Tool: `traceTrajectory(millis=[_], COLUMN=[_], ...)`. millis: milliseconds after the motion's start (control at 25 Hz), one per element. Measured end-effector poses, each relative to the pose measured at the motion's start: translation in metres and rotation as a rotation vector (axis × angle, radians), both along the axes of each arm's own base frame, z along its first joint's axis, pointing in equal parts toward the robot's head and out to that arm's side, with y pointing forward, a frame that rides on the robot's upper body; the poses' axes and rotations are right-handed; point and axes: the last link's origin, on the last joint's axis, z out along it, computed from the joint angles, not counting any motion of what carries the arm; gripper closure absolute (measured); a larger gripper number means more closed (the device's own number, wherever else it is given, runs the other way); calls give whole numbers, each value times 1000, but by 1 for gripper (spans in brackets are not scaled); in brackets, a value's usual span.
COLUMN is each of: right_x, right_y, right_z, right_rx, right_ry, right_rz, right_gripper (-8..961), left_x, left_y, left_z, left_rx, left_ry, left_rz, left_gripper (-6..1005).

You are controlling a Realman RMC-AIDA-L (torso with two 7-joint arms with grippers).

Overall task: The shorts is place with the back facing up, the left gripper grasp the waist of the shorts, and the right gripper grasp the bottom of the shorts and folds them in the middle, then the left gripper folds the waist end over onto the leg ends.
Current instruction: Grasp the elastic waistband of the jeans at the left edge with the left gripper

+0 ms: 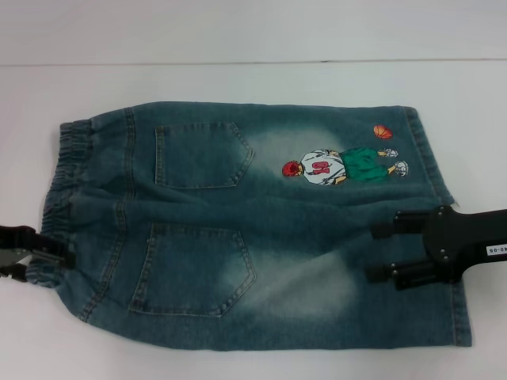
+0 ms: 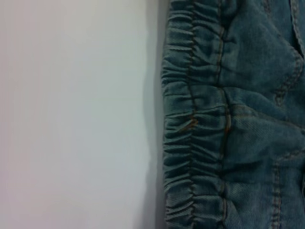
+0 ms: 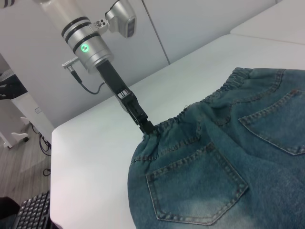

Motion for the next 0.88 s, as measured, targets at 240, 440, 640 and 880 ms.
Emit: traceTrajectory(millis=[240,440,640,880], right_x=[0,1,2,2], right_y=[0,1,1,1], right_z=[0,0,0,0], right_rx=[2,8,11,11], right_ry=[2,-2,-4,-5], right_rz=[-1,-5,-8,-8], right_gripper=[42,41,41,41], left_x=[3,4,6,6], left_y=[3,5,7,7], left_z=[0,-1,-1,0], left_rx=[9,11,19,24], left_ry=[-6,1,9,13], left_rz=[-9,-23,-50,-52], left_gripper=[148,210,345,591])
